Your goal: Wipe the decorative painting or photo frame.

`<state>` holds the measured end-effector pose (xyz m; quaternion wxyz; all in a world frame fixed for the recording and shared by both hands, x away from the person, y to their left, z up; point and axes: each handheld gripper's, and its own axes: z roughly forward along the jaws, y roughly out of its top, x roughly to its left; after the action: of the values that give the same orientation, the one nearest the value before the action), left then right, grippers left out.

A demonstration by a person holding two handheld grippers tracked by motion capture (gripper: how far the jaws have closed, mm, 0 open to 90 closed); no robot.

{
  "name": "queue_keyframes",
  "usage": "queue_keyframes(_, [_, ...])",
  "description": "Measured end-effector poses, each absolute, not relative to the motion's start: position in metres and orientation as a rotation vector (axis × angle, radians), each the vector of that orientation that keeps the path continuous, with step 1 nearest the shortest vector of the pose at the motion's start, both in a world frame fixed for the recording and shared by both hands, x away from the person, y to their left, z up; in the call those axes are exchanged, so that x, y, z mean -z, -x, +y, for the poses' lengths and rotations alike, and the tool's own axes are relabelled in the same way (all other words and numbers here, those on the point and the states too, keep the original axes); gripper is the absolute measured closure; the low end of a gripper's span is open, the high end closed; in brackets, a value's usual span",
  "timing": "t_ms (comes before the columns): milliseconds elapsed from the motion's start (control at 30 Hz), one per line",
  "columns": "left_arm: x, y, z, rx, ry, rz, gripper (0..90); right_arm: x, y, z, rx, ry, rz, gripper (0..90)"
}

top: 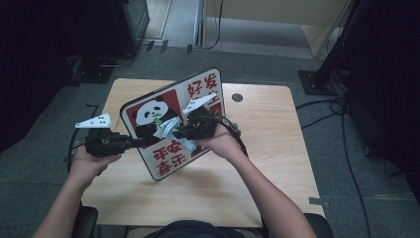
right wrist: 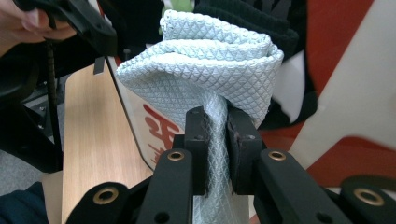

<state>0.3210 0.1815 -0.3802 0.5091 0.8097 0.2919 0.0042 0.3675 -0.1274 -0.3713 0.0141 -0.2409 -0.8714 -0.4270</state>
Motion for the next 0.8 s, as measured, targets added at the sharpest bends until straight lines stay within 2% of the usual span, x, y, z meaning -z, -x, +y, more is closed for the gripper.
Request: queue_keyframes(800, [0.38,-0.321,0.182,-0.013,-1.949,0.704,78.4,0.433,-0.35,-0.136,1.306,0.779,-2.696,80.7])
